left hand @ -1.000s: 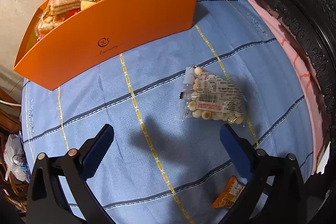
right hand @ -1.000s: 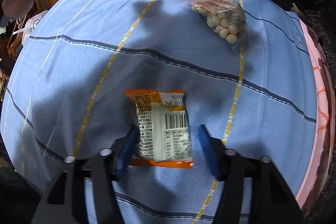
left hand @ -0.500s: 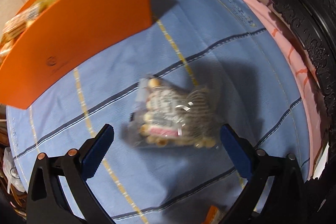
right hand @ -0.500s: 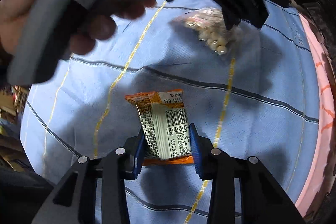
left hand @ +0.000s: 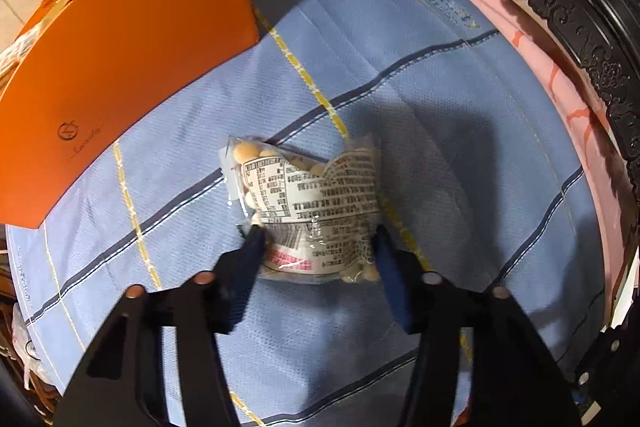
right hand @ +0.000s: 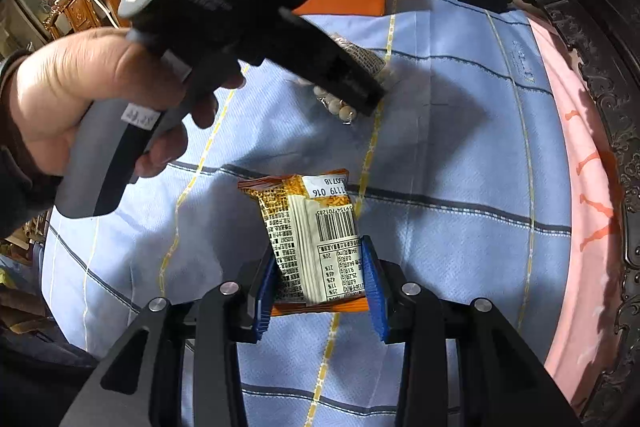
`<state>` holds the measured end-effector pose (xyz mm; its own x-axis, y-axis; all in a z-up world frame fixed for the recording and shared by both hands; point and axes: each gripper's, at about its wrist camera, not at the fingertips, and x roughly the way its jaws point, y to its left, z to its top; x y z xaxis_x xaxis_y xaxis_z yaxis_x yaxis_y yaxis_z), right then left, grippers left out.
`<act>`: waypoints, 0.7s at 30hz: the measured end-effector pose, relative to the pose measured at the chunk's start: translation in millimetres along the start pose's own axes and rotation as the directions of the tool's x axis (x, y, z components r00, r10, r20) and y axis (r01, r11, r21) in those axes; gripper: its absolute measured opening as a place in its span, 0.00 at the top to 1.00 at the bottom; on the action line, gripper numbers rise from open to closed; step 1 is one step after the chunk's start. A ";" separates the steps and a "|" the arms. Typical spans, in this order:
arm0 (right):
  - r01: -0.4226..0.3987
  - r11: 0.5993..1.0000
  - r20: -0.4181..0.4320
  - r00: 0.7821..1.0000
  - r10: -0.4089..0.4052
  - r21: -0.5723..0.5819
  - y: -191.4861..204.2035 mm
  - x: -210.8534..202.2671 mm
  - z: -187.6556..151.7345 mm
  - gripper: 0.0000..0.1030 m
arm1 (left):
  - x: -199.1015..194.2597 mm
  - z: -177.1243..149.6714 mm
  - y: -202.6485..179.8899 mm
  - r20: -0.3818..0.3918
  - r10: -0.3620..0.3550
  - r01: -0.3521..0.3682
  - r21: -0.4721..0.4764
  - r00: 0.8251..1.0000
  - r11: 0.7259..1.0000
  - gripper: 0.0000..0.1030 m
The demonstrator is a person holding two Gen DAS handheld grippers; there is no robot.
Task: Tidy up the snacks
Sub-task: 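Carry both bags over the orange box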
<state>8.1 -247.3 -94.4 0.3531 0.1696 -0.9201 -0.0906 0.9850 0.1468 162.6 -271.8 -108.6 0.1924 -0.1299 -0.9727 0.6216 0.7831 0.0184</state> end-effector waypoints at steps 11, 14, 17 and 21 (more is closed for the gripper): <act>0.024 0.999 0.090 0.996 -0.026 0.025 -5.1 -25.0 38.0 0.62 | -55.3 -25.2 58.0 0.093 0.028 -0.020 -0.085 0.995 0.996 0.66; 0.027 1.000 0.137 0.990 -0.029 0.012 -2.1 -35.1 66.4 0.62 | -89.2 -28.3 74.9 0.147 0.047 -0.031 -0.106 0.988 0.994 0.66; 0.029 0.999 0.188 0.982 -0.024 -0.021 6.7 -44.8 107.7 0.62 | -120.0 -24.2 94.6 0.196 0.062 -0.034 -0.142 0.979 0.989 0.65; 0.038 0.998 0.257 0.966 -0.026 -0.043 17.1 -53.9 161.6 0.62 | -154.0 -12.5 130.7 0.236 0.100 -0.051 -0.207 0.967 0.977 0.65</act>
<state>138.0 -234.6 16.4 0.5825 0.1462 -0.7996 -0.1167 0.9885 0.0958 204.8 -141.8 40.7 0.4271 -0.1905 -0.8839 0.4400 0.8978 0.0192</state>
